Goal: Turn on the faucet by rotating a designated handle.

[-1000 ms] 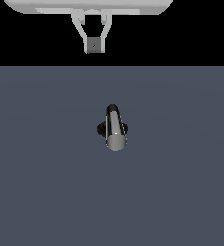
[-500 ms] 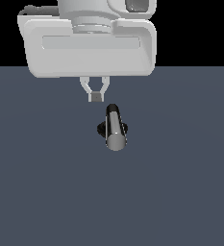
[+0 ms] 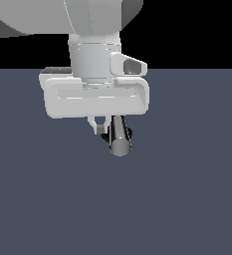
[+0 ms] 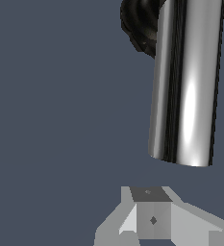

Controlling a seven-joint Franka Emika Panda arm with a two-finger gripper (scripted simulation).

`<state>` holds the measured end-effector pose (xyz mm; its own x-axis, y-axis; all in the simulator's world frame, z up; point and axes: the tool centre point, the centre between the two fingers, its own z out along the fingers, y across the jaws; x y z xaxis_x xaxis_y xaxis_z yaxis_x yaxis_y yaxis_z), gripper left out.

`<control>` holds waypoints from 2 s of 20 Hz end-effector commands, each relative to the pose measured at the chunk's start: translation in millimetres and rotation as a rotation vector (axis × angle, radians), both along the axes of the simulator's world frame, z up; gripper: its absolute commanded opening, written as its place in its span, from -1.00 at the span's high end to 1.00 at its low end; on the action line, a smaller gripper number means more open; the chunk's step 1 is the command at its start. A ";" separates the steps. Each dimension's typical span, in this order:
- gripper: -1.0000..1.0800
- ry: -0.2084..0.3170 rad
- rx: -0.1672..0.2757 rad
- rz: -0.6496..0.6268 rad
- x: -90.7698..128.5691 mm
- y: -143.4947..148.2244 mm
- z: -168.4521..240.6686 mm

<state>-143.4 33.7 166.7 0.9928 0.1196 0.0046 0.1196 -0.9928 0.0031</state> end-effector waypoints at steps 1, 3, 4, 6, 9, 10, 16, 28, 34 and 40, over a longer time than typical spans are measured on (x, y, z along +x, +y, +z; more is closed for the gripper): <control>1.00 0.000 0.001 0.004 5.7 1.2 -15.9; 1.00 0.001 0.002 0.007 9.5 2.0 -26.4; 1.00 0.002 0.002 0.008 11.2 2.4 -31.1; 1.00 0.003 0.002 0.010 14.4 3.0 -39.4; 1.00 0.003 0.003 0.012 18.2 3.7 -49.2; 1.00 0.004 0.003 0.013 19.2 3.9 -51.7; 1.00 0.004 0.003 0.015 22.6 4.5 -59.9; 1.00 0.004 0.003 0.015 30.0 -30.2 -60.5; 1.00 0.005 0.003 0.015 36.6 -59.4 -61.3; 1.00 0.005 0.003 0.015 43.0 -88.6 -61.9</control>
<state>-109.6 -41.8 105.8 0.9897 0.1424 -0.0113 0.1424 -0.9898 -0.0046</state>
